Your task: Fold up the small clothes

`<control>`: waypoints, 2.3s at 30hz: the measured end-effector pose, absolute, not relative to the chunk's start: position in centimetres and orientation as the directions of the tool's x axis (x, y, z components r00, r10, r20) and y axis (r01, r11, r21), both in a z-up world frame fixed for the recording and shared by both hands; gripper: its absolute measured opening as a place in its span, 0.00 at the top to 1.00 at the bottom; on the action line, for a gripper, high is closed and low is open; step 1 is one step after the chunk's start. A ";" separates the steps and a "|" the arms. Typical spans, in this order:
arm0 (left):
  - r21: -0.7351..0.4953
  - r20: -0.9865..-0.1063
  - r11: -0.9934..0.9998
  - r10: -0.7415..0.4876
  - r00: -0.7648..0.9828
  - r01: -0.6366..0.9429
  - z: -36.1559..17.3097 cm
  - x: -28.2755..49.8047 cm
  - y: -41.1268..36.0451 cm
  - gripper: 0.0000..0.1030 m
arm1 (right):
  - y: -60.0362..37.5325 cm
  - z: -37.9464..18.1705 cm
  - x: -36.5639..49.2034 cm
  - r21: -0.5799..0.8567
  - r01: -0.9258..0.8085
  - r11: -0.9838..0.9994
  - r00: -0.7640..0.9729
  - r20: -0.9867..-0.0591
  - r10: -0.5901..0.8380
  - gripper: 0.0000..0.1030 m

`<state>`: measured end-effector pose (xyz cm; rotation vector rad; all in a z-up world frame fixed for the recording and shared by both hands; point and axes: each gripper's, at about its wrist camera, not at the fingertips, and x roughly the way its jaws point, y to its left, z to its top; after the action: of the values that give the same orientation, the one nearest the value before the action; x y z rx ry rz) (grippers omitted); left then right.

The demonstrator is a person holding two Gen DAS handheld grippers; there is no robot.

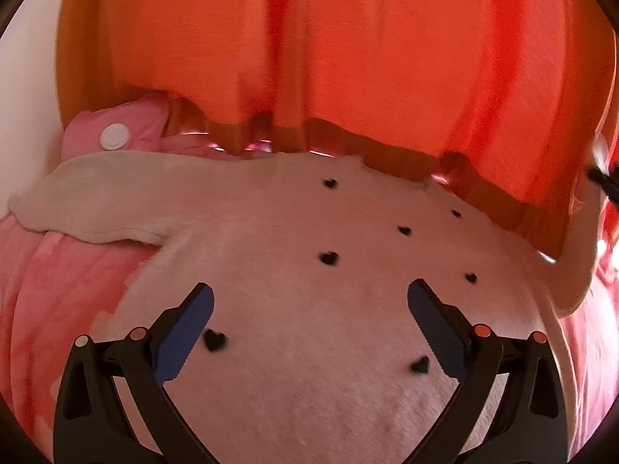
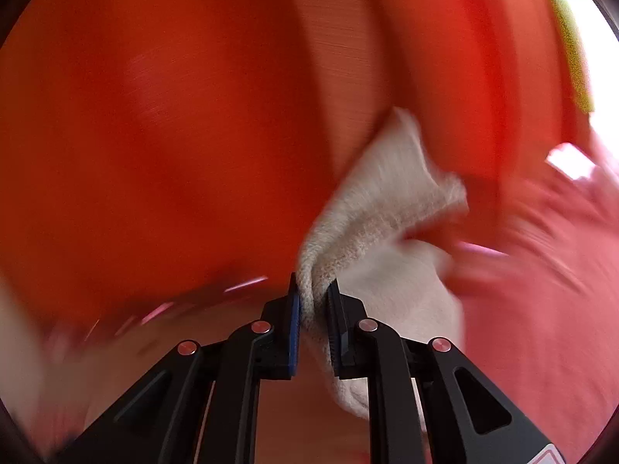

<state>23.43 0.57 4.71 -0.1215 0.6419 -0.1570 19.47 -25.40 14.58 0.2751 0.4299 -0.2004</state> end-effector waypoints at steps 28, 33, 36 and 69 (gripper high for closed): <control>-0.617 -0.659 0.787 -0.520 0.543 0.006 -0.3 37.1 -0.4 0.66 | -30.9 0.0 13.4 0.585 0.557 0.590 0.751 -0.658 -0.056 0.49; -0.657 -0.611 0.753 -0.559 0.561 0.034 1.3 38.2 0.3 0.93 | -31.4 0.0 14.9 0.640 0.515 0.570 0.796 -0.604 -0.040 0.70; -0.610 -0.571 0.788 -0.511 0.643 0.084 4.2 36.9 1.9 0.93 | -30.6 2.4 14.7 0.665 0.443 0.602 0.850 -0.525 -0.045 0.92; -0.429 -0.746 0.660 0.126 0.654 -0.617 1.1 32.3 37.5 0.21 | -17.1 4.3 16.7 0.228 0.332 0.915 0.748 -0.655 -0.108 0.68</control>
<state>32.26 37.54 1.12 -0.7362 0.7453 0.4678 16.69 -17.08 4.32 0.3443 0.6864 -0.2461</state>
